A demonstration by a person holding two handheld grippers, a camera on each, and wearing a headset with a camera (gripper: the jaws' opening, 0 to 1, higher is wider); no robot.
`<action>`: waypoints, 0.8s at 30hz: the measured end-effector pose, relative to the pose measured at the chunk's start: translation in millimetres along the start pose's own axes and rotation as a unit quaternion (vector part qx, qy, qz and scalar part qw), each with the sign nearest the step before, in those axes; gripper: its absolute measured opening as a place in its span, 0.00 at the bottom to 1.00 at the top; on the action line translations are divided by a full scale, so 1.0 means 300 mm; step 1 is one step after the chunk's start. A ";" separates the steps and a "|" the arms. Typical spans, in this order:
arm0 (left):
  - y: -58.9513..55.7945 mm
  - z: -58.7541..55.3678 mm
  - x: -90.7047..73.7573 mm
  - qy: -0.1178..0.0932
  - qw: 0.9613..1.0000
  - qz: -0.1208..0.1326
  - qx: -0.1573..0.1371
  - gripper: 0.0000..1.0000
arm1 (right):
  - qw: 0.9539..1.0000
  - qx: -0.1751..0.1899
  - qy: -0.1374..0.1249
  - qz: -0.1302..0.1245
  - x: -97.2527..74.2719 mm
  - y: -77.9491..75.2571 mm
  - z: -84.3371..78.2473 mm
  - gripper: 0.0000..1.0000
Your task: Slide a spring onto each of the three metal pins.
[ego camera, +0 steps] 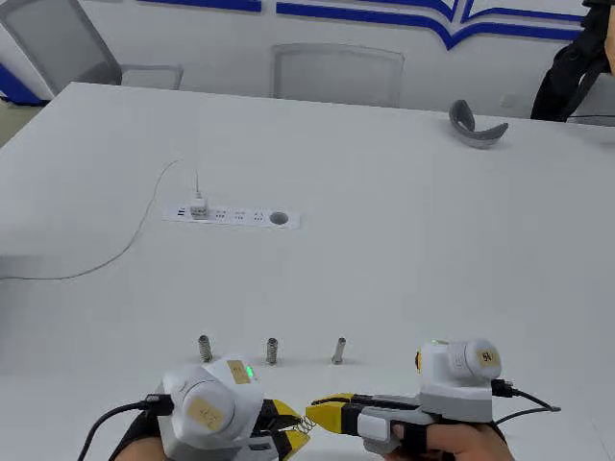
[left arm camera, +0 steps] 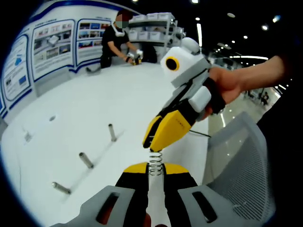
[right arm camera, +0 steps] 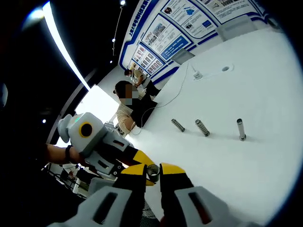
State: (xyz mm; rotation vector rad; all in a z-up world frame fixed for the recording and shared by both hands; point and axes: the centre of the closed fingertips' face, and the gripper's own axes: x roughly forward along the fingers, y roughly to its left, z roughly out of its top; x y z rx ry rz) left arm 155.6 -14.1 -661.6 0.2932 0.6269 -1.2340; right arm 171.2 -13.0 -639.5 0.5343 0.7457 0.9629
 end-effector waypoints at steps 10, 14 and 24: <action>-0.005 0.030 0.001 -0.010 1.000 -0.016 0.009 0.10 | 0.987 -0.133 0.087 0.005 -0.013 0.036 0.009 0.12; -0.010 0.041 0.003 -0.014 1.000 -0.024 0.013 0.10 | 0.973 -0.190 0.131 0.014 -0.020 0.049 0.006 0.12; -0.027 0.068 0.001 -0.028 0.999 -0.038 0.016 0.10 | 0.947 -0.260 0.184 0.051 -0.031 0.063 -0.007 0.13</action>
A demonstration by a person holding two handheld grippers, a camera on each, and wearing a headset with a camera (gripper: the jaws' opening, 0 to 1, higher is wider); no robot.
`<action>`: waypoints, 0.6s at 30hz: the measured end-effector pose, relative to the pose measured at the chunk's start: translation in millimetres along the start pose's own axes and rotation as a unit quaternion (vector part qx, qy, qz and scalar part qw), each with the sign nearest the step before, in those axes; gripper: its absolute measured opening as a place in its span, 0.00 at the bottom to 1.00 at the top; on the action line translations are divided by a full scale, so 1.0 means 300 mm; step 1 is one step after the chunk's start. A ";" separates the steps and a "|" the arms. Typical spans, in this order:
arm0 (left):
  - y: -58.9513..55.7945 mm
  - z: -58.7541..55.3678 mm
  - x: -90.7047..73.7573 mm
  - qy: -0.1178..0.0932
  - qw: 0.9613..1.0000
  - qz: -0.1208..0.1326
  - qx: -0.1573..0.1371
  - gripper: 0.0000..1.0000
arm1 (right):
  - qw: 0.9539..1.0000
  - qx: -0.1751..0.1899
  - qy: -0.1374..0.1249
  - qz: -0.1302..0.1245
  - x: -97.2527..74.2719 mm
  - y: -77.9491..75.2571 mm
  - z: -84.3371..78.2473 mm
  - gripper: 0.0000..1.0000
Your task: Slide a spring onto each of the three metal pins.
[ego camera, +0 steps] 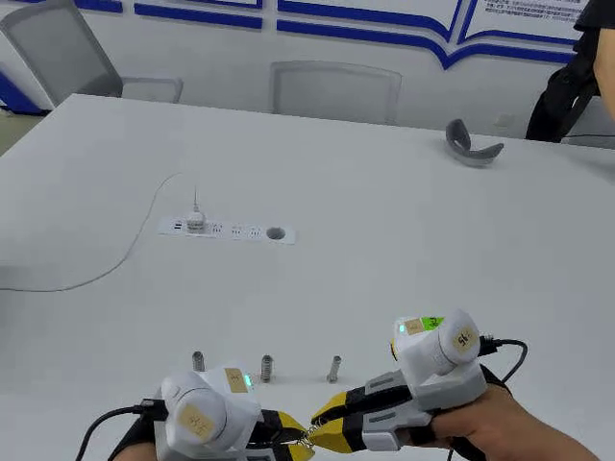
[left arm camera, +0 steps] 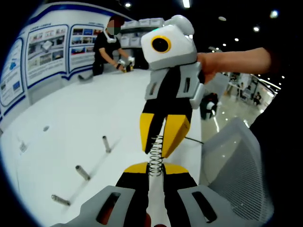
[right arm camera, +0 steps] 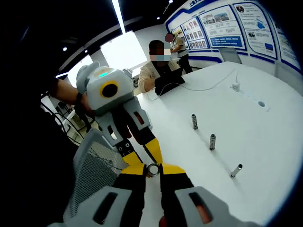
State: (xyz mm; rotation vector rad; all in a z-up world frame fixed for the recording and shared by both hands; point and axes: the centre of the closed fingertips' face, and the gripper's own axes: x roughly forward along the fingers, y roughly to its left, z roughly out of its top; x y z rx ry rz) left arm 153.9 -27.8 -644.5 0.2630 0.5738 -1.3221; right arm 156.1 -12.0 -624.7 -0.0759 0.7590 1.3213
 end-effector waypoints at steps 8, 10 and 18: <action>-0.017 0.013 0.004 -0.001 1.000 -0.013 0.013 0.10 | 0.998 -0.053 0.033 0.023 0.000 0.016 -0.020 0.14; -0.017 0.015 0.006 0.000 1.000 -0.015 0.015 0.10 | 0.998 -0.054 0.036 0.023 0.001 0.015 -0.026 0.14; -0.039 -0.001 0.019 0.010 0.999 -0.022 0.025 0.10 | 0.997 -0.056 0.045 0.029 0.006 0.026 -0.049 0.13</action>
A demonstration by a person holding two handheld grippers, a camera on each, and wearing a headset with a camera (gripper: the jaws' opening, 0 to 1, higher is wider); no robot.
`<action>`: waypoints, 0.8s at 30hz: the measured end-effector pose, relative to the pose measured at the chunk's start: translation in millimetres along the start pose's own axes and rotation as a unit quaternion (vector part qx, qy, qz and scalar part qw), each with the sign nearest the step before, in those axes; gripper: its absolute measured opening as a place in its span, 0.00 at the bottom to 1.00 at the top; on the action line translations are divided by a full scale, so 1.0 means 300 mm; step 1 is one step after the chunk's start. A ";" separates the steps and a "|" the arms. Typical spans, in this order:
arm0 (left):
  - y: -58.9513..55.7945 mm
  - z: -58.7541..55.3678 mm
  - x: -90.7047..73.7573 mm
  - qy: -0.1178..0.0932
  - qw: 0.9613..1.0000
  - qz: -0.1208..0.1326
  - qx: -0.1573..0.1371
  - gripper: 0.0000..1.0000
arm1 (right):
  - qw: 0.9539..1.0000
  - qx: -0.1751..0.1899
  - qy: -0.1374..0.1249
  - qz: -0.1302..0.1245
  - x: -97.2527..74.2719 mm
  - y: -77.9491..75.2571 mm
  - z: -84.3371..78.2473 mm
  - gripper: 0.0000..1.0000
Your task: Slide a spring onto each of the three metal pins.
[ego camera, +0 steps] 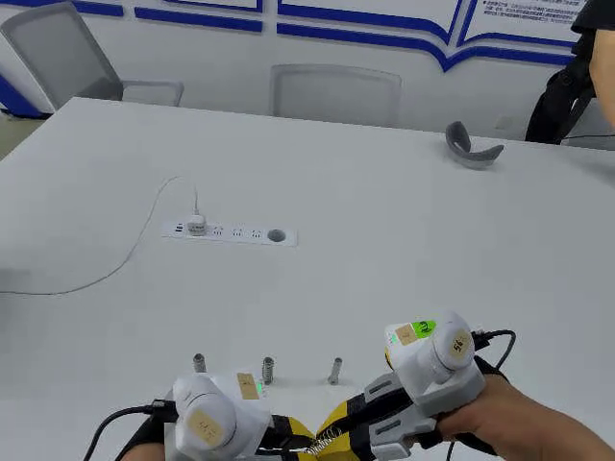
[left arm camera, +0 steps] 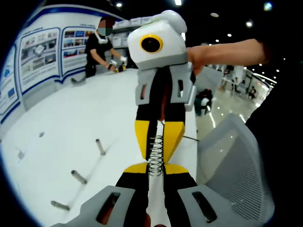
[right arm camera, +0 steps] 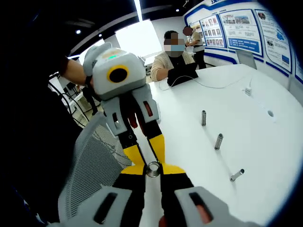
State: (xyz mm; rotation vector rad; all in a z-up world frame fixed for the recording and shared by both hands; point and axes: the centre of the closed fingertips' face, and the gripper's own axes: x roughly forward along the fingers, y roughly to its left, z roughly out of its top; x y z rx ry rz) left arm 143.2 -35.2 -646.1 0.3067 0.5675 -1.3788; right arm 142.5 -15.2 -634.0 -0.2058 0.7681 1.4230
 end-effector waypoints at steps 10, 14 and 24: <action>-0.004 -0.009 0.006 0.003 1.000 0.004 -0.010 0.11 | 1.000 0.020 -0.014 -0.016 -0.003 -0.003 -0.016 0.12; 0.006 -0.018 0.007 0.007 1.000 0.013 -0.012 0.14 | 0.999 0.032 -0.021 -0.021 -0.013 -0.010 -0.014 0.12; 0.034 -0.051 -0.008 0.008 0.998 0.041 -0.038 0.19 | 0.998 0.047 -0.026 -0.038 -0.041 -0.026 -0.043 0.12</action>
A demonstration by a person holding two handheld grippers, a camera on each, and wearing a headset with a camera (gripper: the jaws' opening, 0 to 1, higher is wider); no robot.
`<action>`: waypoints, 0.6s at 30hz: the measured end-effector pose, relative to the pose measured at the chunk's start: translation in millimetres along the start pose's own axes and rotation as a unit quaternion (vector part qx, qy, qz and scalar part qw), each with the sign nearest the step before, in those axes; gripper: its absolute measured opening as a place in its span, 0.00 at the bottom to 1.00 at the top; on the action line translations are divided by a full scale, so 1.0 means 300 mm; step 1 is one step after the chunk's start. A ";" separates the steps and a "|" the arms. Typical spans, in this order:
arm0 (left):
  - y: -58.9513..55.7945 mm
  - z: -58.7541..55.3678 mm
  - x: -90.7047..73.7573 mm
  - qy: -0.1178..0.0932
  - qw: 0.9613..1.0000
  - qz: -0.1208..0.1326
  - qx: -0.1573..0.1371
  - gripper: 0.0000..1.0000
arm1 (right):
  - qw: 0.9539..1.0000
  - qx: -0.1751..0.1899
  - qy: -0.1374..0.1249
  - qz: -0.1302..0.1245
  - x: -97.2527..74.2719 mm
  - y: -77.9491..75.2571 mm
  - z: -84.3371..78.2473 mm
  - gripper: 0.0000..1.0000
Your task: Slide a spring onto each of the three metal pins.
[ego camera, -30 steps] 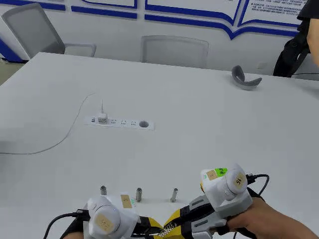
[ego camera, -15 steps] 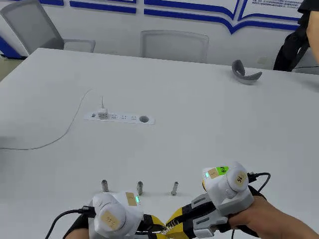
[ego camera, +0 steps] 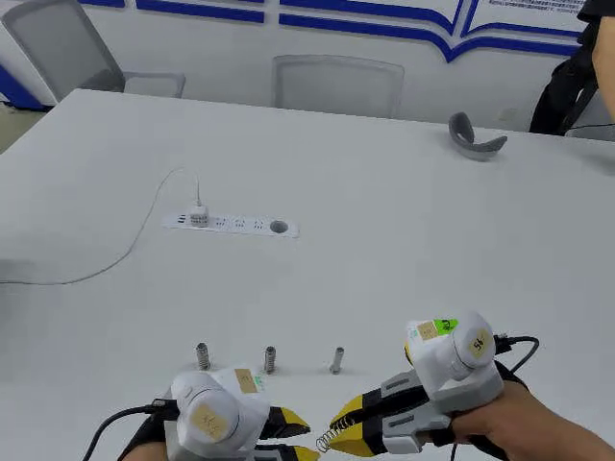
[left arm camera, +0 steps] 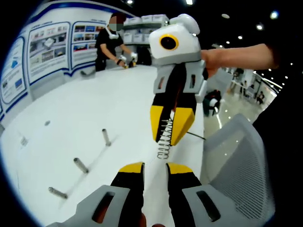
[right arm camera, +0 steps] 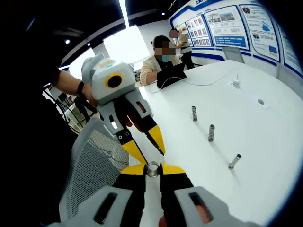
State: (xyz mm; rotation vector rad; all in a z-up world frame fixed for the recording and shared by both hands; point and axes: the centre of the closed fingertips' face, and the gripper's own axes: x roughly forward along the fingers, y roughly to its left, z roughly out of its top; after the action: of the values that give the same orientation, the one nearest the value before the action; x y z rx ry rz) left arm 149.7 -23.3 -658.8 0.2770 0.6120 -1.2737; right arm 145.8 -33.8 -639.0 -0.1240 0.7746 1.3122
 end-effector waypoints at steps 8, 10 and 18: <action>0.017 -0.022 -0.007 -0.001 1.000 0.015 -0.022 0.21 | 1.000 0.011 -0.003 -0.019 -0.020 -0.016 -0.031 0.12; 0.025 -0.024 -0.008 -0.001 1.000 0.020 -0.024 0.21 | 1.000 0.014 0.000 -0.024 -0.023 -0.023 -0.041 0.12; 0.058 -0.022 -0.013 -0.007 0.998 0.039 -0.038 0.23 | 0.998 0.022 0.005 -0.054 -0.041 -0.065 -0.066 0.12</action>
State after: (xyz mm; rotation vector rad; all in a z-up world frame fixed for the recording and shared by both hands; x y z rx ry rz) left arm 163.8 -11.8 -664.4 0.2259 0.6306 -1.1732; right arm 153.9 -59.5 -653.4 -0.1364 0.7941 1.1931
